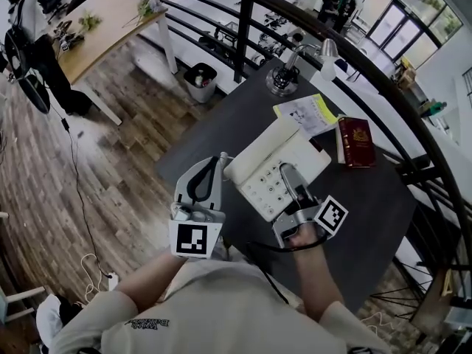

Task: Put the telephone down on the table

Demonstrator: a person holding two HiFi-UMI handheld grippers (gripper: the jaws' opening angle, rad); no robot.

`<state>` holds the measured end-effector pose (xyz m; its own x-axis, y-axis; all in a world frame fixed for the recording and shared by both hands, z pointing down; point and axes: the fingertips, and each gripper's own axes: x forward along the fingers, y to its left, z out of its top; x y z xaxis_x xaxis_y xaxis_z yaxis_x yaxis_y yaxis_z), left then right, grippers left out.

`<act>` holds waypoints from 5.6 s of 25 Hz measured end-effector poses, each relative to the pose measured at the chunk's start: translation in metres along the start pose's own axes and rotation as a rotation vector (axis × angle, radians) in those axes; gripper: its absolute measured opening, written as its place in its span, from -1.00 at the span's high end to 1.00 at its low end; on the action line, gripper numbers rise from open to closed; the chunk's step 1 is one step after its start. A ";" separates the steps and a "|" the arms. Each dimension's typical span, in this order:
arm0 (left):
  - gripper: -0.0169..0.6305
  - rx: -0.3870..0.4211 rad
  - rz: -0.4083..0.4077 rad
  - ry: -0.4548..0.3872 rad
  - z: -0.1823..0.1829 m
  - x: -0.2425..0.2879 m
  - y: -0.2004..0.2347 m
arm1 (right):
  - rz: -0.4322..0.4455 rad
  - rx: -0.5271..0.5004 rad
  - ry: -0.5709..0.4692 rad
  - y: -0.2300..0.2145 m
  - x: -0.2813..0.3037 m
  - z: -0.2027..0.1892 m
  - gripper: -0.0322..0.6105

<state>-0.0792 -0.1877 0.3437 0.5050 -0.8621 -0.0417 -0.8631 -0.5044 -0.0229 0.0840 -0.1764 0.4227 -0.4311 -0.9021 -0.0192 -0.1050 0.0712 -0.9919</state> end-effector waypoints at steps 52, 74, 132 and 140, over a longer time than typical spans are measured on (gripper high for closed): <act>0.94 0.067 -0.003 0.349 -0.269 0.258 0.089 | -0.253 0.050 0.118 -0.263 0.265 0.090 0.29; 0.94 0.060 -0.017 0.366 -0.272 0.242 0.075 | -0.573 -0.068 0.227 -0.288 0.260 0.090 0.13; 0.94 -0.038 -0.115 -0.116 0.083 -0.008 -0.043 | -0.177 -1.602 -0.225 0.173 -0.035 -0.020 0.76; 0.94 0.045 -0.088 -0.034 0.053 -0.037 -0.050 | -0.244 -1.568 -0.204 0.149 -0.062 -0.034 0.83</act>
<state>-0.0550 -0.1284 0.2929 0.5792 -0.8121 -0.0711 -0.8150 -0.5749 -0.0730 0.0645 -0.0958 0.2804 -0.1589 -0.9868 -0.0304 -0.9799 0.1539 0.1267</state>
